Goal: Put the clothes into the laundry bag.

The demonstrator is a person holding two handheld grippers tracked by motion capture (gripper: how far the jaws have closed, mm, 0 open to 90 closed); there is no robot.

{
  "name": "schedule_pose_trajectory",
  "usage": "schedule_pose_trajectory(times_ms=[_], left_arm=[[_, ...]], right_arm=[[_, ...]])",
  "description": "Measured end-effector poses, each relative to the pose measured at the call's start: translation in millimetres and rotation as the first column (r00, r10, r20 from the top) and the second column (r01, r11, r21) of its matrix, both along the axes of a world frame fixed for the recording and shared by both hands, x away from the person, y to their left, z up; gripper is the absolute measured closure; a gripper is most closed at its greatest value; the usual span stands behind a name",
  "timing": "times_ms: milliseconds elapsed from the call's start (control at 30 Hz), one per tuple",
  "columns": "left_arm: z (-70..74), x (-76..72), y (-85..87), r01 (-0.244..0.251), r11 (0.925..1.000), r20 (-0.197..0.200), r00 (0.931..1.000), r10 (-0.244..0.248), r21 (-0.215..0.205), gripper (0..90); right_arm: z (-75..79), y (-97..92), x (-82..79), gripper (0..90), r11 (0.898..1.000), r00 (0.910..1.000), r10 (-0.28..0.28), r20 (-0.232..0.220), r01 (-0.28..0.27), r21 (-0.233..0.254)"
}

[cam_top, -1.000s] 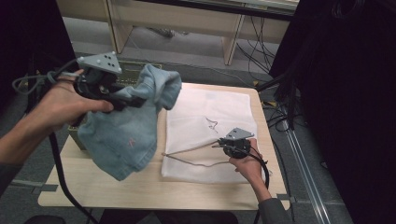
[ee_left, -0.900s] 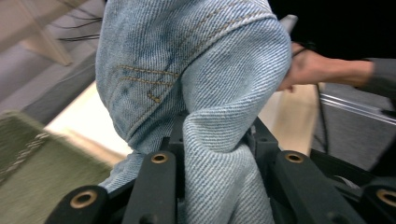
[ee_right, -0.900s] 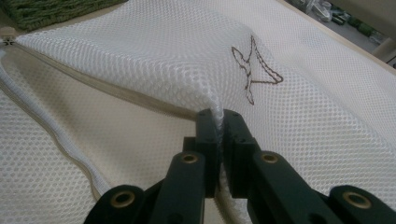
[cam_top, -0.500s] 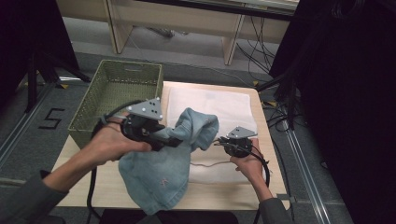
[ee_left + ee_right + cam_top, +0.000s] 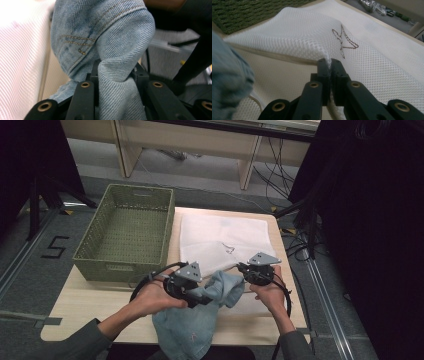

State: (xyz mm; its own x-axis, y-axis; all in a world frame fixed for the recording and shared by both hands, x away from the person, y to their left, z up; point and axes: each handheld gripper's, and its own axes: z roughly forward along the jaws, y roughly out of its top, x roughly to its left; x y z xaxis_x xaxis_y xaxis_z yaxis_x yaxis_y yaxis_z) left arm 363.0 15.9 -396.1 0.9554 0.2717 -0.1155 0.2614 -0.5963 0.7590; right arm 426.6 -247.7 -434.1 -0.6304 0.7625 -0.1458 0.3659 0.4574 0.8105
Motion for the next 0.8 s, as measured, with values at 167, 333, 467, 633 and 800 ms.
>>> schedule_pose_trajectory(times_ms=[167, 333, 467, 633, 800], left_arm=[[-25.7, 16.5, -28.5, -0.010, 0.9995, -0.058, 0.9982, 0.012, 0.029, 68.7], [-40.6, 34.8, -47.5, -0.057, 0.9983, -0.074, 0.9955, 0.058, 0.012, 67.9], [-66.6, 46.4, -61.4, -0.099, 0.9923, -0.046, 0.9937, 0.102, 0.075, 66.1], [-70.3, 49.2, -62.9, -0.115, 0.9918, -0.060, 0.9912, 0.118, 0.055, 61.6], [-56.7, 43.7, -60.9, -0.130, 0.9915, -0.016, 0.9914, 0.130, 0.000, 45.4]], right_arm=[[5.2, 2.4, 0.3, 87.1, 1.000, 0.9993, 0.015, 0.034, -0.014, -0.021], [7.4, 4.0, -0.2, 87.2, 0.999, 0.9985, 0.028, 0.047, -0.026, -0.034], [5.7, 6.0, -1.8, 87.2, 0.998, 0.9981, 0.036, 0.050, -0.033, -0.058], [9.2, 8.7, -4.3, 87.2, 0.997, 0.9970, 0.056, 0.054, -0.053, -0.056], [12.0, 10.4, -6.3, 87.2, 0.997, 0.9968, 0.060, 0.053, -0.057, -0.055]])
